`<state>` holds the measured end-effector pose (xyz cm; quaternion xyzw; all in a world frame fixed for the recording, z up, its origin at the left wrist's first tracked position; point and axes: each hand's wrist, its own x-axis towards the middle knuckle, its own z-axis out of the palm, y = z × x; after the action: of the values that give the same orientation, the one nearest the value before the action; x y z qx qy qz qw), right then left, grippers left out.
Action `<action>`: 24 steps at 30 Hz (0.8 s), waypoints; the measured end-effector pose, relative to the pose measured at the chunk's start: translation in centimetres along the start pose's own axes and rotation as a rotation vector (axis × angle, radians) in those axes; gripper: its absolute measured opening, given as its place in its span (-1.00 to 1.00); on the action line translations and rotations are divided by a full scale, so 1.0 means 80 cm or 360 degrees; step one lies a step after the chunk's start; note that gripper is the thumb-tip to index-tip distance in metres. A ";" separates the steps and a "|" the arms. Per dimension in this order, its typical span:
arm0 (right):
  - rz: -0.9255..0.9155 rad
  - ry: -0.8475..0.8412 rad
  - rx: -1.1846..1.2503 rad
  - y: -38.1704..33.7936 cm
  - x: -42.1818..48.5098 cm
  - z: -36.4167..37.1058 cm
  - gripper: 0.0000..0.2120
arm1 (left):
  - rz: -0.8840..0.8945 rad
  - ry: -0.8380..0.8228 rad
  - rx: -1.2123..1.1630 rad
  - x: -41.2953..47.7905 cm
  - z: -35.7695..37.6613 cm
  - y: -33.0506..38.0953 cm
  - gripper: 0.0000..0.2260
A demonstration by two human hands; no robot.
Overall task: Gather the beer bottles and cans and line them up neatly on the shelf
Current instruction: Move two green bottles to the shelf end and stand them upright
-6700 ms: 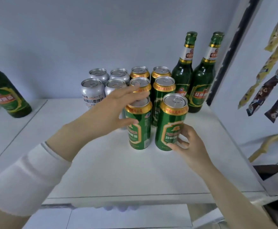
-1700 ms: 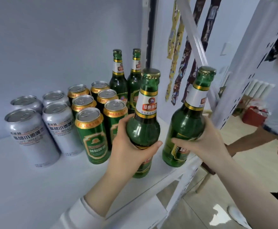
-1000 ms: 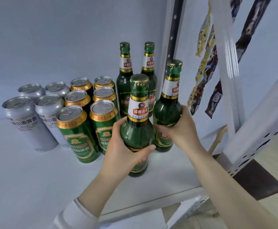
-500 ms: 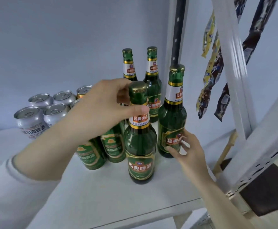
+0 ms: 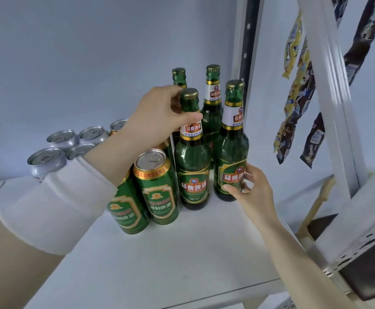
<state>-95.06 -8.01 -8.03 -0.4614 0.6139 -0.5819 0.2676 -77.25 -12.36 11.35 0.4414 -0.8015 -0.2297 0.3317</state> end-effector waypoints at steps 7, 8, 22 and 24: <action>0.0042 0.0022 0.0130 -0.004 0.024 0.019 -0.37 | -0.0006 0.0047 0.0011 0.026 0.001 -0.014 -0.69; 0.0046 0.0017 0.0131 -0.005 0.026 0.020 -0.38 | -0.0008 0.0058 0.0016 0.028 0.002 -0.015 -0.69; 0.0050 0.0063 -0.0022 -0.001 0.035 0.036 -0.37 | -0.0003 0.0134 0.0072 0.043 0.004 -0.028 -0.63; 0.0051 0.0061 -0.0080 -0.002 0.034 0.038 -0.37 | 0.0001 0.0128 0.0091 0.043 0.006 -0.028 -0.63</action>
<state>-93.57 -11.79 -7.81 -0.4469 0.6406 -0.5706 0.2536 -77.68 -16.42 10.70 0.4594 -0.7939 -0.1887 0.3509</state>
